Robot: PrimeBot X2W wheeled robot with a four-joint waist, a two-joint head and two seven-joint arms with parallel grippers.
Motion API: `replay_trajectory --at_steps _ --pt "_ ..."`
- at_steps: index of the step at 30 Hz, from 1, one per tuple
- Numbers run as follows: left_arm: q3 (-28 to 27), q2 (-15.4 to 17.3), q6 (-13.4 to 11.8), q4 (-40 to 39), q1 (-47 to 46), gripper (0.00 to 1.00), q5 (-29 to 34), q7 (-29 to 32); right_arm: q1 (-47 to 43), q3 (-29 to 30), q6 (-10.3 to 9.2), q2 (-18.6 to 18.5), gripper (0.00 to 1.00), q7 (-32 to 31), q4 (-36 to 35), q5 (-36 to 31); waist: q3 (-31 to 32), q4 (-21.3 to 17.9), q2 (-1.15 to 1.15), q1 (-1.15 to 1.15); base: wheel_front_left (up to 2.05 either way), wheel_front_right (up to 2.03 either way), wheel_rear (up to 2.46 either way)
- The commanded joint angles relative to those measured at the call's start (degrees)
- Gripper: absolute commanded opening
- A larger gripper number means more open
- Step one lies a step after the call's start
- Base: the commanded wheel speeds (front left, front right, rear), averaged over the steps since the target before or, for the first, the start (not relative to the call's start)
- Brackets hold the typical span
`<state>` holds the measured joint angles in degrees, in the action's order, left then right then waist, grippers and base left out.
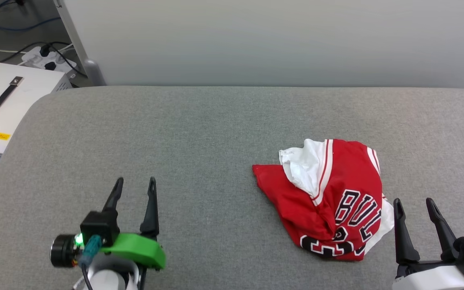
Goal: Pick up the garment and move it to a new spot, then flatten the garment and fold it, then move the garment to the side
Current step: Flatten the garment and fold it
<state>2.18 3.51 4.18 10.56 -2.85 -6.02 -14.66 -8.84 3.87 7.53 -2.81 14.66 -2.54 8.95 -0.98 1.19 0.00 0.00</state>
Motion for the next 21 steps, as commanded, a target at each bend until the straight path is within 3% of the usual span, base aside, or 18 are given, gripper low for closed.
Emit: replay_trajectory --at_steps 1,11,16,21 --pt "-0.11 0.47 0.7 0.32 -3.51 1.0 0.46 -0.34 1.18 -0.17 -0.04 -0.07 1.0 0.34 -0.13 -0.19 -0.92 -0.48 0.0 0.0 0.0 0.0 0.0" --pt "6.92 5.41 3.22 8.55 -25.56 1.0 -1.34 -0.34 5.56 -1.76 -0.04 -0.07 1.0 0.34 -0.83 -0.34 -7.04 -4.27 0.0 0.0 0.0 0.0 0.0" --pt "17.54 9.25 3.28 12.97 -37.97 1.0 -7.37 1.21 7.56 -2.45 -0.04 -0.07 1.0 0.34 -0.91 0.15 -10.19 -6.72 0.0 0.0 0.0 0.0 0.0" --pt "30.55 12.19 3.29 16.14 -49.43 1.0 -13.75 7.67 9.42 -2.9 -0.04 -0.07 1.0 0.34 -1.07 0.8 -13.41 -8.54 0.0 0.0 0.0 0.0 0.0"
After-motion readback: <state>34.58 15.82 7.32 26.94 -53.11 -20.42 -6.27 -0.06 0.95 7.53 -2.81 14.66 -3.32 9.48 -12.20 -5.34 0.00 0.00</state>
